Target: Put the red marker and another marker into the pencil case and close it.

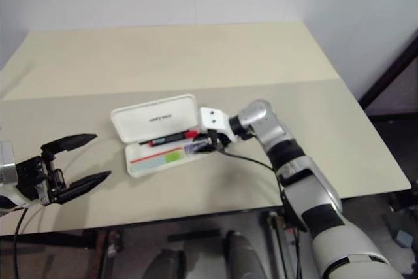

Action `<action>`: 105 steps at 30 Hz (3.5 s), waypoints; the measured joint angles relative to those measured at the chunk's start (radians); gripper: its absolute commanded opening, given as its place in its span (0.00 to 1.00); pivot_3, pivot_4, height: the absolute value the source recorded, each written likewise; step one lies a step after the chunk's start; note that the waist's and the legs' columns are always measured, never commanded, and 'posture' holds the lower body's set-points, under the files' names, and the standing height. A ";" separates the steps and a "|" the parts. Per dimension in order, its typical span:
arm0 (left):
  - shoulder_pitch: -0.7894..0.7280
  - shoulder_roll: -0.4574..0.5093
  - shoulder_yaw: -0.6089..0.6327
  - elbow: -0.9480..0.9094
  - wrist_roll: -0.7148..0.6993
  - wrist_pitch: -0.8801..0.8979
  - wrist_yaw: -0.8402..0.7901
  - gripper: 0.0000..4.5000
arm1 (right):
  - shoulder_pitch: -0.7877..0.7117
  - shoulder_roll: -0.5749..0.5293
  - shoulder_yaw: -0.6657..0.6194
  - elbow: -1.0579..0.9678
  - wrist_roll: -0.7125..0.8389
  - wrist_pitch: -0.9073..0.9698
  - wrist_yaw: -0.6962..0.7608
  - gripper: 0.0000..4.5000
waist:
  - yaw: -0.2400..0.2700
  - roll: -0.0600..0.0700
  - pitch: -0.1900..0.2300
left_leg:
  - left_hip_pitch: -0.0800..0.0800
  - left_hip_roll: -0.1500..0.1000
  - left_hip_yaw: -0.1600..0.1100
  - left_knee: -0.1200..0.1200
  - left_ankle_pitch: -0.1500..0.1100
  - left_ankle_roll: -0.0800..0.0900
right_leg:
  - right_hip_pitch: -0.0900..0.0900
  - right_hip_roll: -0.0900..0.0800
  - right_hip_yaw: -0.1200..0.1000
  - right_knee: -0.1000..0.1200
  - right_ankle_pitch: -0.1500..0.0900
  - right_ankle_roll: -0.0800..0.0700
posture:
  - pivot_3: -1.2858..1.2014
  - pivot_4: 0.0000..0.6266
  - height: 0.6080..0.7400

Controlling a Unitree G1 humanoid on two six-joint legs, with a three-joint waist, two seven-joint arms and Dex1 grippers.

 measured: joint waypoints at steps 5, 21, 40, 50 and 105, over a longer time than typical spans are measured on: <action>-0.012 0.000 0.000 0.000 0.000 0.000 0.000 1.00 | -0.010 0.000 -0.002 0.006 0.000 0.000 -0.001 0.99 | 0.000 0.000 0.000 | 0.000 0.000 0.000 0.000 0.000 0.000 | 0.000 0.000 0.000 0.000 0.000 0.000 | 0.52 0.24 1.00; -0.069 -0.022 0.042 0.003 -0.033 0.017 0.113 1.00 | 0.091 -0.083 -0.093 -0.460 0.135 0.236 0.037 0.99 | 0.006 0.000 0.000 | 0.000 0.000 -0.001 0.000 0.000 0.000 | 0.000 0.000 -0.001 0.001 0.000 0.000 | 0.52 0.24 1.00; -0.288 0.013 0.006 0.257 0.040 0.068 0.274 1.00 | 0.359 -0.216 -0.328 -0.839 0.360 0.397 -0.144 0.99 | 0.030 0.000 0.000 | -0.001 0.000 0.000 0.000 0.000 0.000 | 0.000 0.001 0.000 -0.001 0.000 0.001 | 0.52 0.24 1.00; -0.553 0.052 -0.075 0.684 0.117 0.042 0.176 0.49 | 0.523 -0.298 -0.350 -1.089 0.520 0.525 -0.157 1.00 | 0.037 -0.001 -0.001 | 0.001 -0.001 0.001 0.004 0.000 0.001 | 0.001 0.002 0.000 -0.001 0.000 0.001 | 0.52 0.24 1.00; -1.101 -0.152 -0.596 1.353 0.533 0.195 -0.430 0.02 | 0.645 -0.394 -0.362 -1.186 0.531 0.506 -0.267 1.00 | 0.055 -0.003 -0.001 | -0.002 -0.002 0.000 0.010 -0.001 0.002 | 0.002 0.003 0.002 0.004 0.001 0.003 | 0.52 0.24 1.00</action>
